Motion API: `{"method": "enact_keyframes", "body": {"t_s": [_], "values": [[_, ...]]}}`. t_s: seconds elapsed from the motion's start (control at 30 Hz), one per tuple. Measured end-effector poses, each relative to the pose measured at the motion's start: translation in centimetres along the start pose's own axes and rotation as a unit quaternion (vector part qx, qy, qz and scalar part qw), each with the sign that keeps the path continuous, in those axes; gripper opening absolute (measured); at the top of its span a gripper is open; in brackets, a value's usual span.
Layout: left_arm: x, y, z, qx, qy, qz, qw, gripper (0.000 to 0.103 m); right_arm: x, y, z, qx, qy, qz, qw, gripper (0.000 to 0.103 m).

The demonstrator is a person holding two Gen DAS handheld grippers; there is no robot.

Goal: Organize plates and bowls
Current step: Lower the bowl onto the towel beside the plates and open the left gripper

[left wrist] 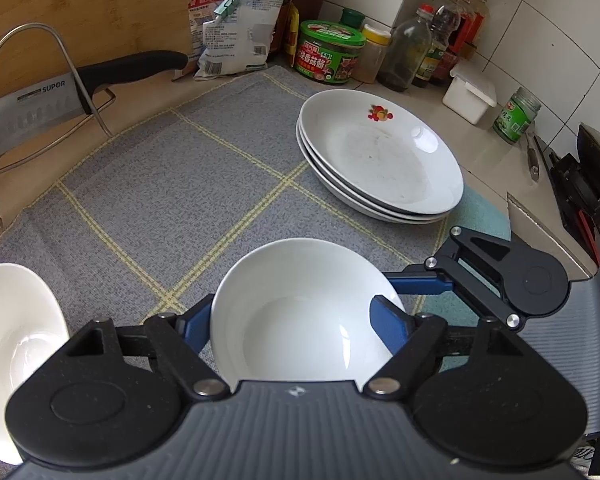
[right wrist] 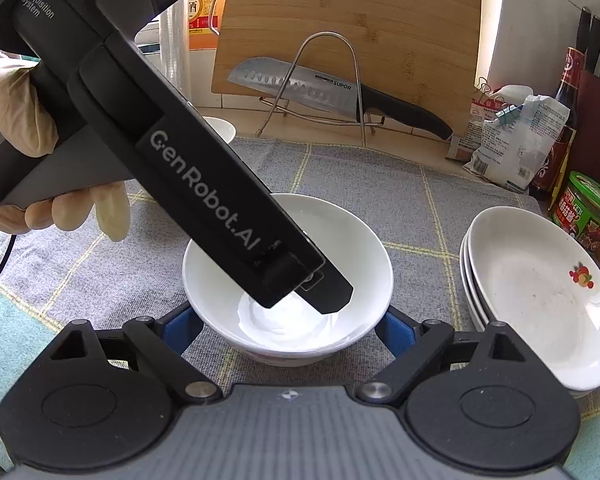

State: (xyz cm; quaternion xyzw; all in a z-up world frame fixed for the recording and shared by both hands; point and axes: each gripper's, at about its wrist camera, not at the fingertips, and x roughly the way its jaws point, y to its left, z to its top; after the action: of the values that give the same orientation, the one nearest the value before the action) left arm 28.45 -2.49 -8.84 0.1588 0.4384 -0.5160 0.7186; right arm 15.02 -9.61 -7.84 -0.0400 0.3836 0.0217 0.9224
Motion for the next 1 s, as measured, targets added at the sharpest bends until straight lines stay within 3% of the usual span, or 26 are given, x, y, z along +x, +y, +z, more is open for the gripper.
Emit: {"method": "enact_keyframes", "body": {"t_s": [0.07,0.13,0.5,0.77,1.0], "values": [[-0.3,-0.1,-0.1,0.010,-0.012,0.009,0.9998,0.089,-0.3,0.0,-0.2,0.000,-0.011,-0.003,1.000,0.103],[-0.9,-0.2,-0.2,0.016,-0.027,0.019,0.9993,0.093,-0.7,-0.1,-0.1,0.001,-0.020,-0.002,1.000,0.103],[-6.1,0.4,-2.7,-0.016,-0.103,0.069,0.9921,0.094,-1.9,1.3,0.3,-0.011,-0.003,-0.043,0.999,0.103],[-9.5,0.7,-6.4,-0.047,-0.114,0.124,0.9846,0.099,-3.2,2.5,1.2,-0.014,-0.006,-0.059,0.998,0.103],[-12.5,2.5,-9.7,-0.084,-0.139,0.141,0.9766,0.100,-3.0,6.1,2.5,-0.041,-0.013,-0.058,0.997,0.103]]}}
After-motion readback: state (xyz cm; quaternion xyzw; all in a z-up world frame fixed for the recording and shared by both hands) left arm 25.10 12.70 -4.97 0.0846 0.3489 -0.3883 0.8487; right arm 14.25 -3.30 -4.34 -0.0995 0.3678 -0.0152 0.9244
